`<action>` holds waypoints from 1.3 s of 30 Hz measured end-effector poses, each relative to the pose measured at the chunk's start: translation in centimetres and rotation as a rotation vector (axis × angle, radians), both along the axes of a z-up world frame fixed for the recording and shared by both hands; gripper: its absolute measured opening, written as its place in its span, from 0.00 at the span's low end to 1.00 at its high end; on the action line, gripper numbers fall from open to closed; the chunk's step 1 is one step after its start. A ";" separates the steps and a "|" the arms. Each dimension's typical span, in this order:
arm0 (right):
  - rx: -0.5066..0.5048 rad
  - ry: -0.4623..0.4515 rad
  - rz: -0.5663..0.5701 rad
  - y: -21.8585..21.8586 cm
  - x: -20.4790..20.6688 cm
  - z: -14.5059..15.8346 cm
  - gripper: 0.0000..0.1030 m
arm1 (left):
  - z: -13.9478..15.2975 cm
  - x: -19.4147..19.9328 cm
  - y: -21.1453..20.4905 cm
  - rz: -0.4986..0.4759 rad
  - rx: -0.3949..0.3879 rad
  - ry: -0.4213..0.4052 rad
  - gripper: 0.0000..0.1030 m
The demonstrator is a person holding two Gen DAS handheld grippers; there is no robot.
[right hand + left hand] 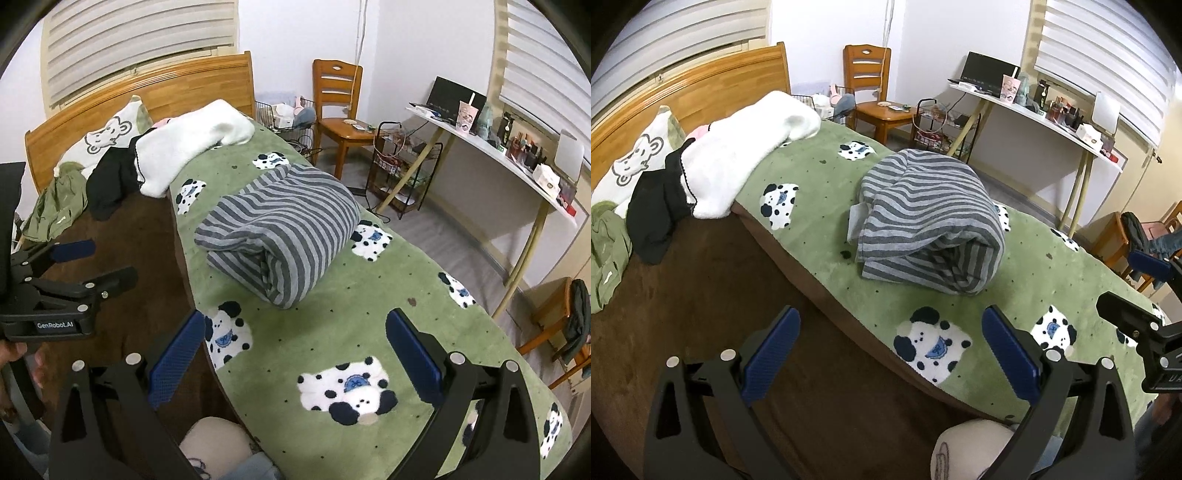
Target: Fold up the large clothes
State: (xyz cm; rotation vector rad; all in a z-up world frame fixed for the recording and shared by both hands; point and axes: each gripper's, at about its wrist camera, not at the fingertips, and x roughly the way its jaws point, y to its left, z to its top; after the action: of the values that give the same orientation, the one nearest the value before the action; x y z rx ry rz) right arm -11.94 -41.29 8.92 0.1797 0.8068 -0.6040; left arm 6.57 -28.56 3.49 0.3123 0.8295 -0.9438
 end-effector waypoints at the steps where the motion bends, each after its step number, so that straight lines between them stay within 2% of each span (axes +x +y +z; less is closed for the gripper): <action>1: -0.001 0.002 0.000 0.0 0.0 0.0 0.94 | 0.0 -0.1 0.0 -0.001 0.001 -0.001 0.94; 21: -0.015 0.008 -0.012 -0.9 -0.3 0.0 0.94 | 0.6 -0.6 -1.7 -0.050 0.012 -0.038 0.94; 28: -0.014 0.006 -0.015 -1.1 -0.5 -0.1 0.94 | 0.6 -0.9 -2.0 -0.036 0.024 -0.079 0.93; 39: -0.010 0.007 -0.010 -1.4 -0.6 -0.5 0.94 | 0.7 -0.4 -1.5 -0.019 0.006 -0.063 0.93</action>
State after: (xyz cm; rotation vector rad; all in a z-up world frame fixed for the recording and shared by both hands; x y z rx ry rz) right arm -12.58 -42.68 8.45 0.1726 0.8098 -0.6187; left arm 6.18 -30.03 4.21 0.3535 0.7729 -0.9444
